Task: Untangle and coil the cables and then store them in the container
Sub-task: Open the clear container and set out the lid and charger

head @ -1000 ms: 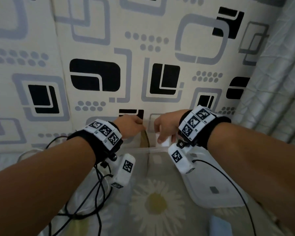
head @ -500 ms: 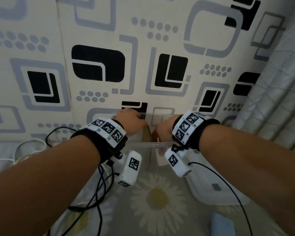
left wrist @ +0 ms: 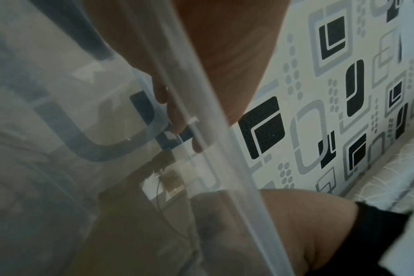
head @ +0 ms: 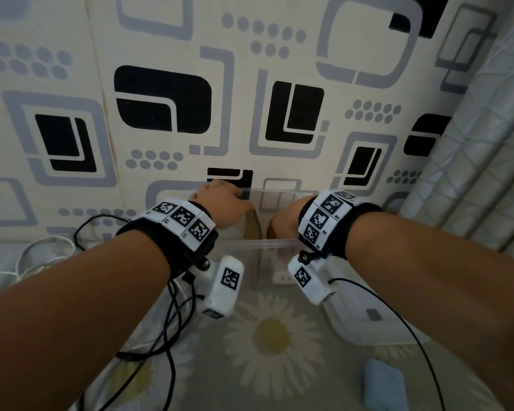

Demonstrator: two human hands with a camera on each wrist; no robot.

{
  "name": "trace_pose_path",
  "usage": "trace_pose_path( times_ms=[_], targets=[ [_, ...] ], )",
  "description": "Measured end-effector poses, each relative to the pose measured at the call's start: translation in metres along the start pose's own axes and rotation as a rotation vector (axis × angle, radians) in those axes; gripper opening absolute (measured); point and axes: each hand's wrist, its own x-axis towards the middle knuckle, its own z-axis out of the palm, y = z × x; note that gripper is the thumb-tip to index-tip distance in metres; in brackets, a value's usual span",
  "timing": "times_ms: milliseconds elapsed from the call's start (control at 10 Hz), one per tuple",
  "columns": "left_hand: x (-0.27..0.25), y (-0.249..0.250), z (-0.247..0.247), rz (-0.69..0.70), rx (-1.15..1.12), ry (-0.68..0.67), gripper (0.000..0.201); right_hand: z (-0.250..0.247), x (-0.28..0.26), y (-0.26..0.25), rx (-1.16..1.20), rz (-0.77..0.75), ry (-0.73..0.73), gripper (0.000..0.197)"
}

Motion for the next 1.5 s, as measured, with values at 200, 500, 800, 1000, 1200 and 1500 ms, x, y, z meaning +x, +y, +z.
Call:
trace_pose_path(
  times_ms=[200,500,800,1000,1200,1500],
  targets=[
    [-0.007,0.005,-0.005,-0.01,-0.018,-0.001,0.057,-0.011,-0.033,0.008,0.4,0.081,0.093,0.031],
    [-0.037,0.032,-0.031,0.059,-0.213,0.084,0.041,-0.013,-0.093,0.034,0.843,-0.009,0.241,0.016],
    [-0.092,0.085,-0.026,0.244,-0.462,0.117,0.025,0.022,-0.157,0.031,0.835,0.008,0.197,0.021],
    [-0.132,0.113,0.013,0.277,-0.434,-0.023,0.019,0.072,-0.187,0.021,0.793,0.046,0.114,0.03],
    [-0.167,0.119,0.057,0.206,-0.438,-0.336,0.024,0.127,-0.195,0.004,0.719,0.062,0.021,0.048],
    [-0.187,0.121,0.081,0.272,-0.282,-0.424,0.033,0.17,-0.192,-0.025,0.678,0.083,0.053,0.074]
  ],
)
